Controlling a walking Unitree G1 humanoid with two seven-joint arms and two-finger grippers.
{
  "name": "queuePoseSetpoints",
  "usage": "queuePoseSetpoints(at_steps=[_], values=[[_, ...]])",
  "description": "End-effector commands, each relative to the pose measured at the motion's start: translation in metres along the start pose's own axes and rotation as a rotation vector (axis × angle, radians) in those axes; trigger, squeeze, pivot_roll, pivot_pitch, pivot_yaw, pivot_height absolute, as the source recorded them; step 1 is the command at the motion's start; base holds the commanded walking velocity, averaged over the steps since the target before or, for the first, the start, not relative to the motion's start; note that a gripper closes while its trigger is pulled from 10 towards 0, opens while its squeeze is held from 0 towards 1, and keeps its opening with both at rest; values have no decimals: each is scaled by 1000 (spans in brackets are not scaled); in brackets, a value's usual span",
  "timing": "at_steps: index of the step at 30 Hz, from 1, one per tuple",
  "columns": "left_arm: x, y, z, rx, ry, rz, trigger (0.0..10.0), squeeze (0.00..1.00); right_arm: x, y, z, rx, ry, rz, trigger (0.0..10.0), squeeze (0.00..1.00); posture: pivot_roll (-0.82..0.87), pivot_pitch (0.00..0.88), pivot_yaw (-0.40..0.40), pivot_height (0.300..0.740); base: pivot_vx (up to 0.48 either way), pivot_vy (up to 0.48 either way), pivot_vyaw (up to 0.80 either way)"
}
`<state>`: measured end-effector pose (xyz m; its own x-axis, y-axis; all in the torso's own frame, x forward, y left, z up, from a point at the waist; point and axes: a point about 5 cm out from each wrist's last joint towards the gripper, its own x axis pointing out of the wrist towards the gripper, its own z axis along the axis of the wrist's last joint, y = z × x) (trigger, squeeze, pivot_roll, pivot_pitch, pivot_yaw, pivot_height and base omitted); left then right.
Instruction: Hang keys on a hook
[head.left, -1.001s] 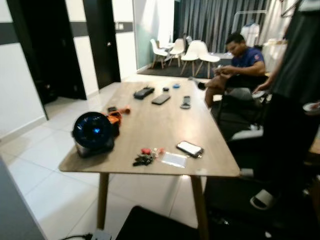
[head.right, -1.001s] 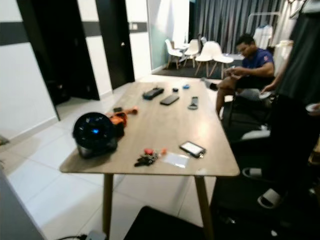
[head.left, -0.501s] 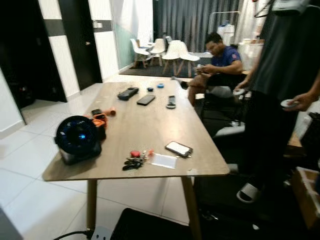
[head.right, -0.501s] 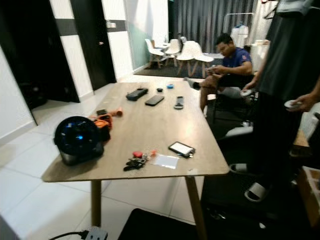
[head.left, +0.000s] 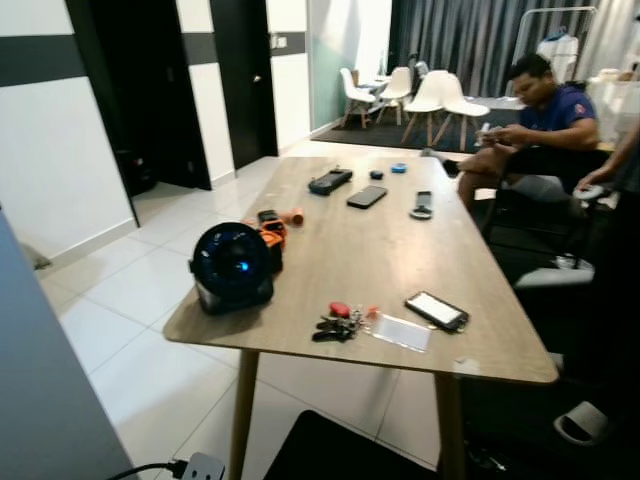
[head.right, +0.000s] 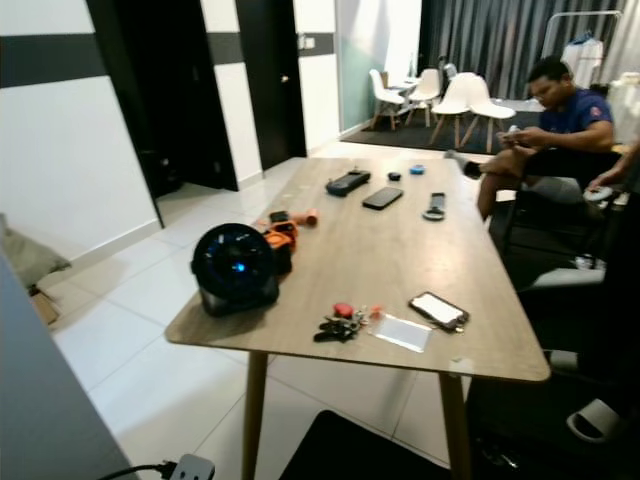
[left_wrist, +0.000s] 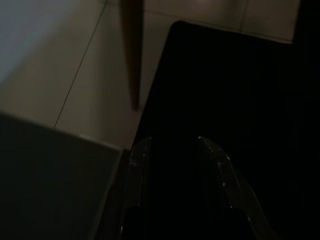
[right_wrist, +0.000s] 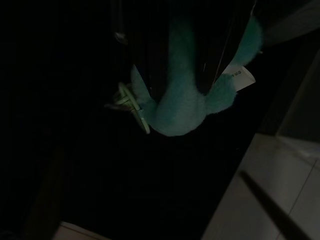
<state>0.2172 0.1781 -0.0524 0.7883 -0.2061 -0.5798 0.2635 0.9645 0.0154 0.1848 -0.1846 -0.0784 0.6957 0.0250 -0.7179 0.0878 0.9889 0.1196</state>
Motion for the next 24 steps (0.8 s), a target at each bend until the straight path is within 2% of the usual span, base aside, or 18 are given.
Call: queuePoseSetpoints(at_steps=[1, 24], values=[[-3, 3, -4, 8, 14, 1, 10000, 0, 0, 1, -2, -6, 8, 10, 10000, 0, 54, 1, 25, 740, 0, 0, 800], [-3, 1, -6, -3, 21, -12, 10000, 0, 0, 2, -2, -15, 15, 21, 10000, 0, 61, 0, 15, 740, 0, 0, 800]])
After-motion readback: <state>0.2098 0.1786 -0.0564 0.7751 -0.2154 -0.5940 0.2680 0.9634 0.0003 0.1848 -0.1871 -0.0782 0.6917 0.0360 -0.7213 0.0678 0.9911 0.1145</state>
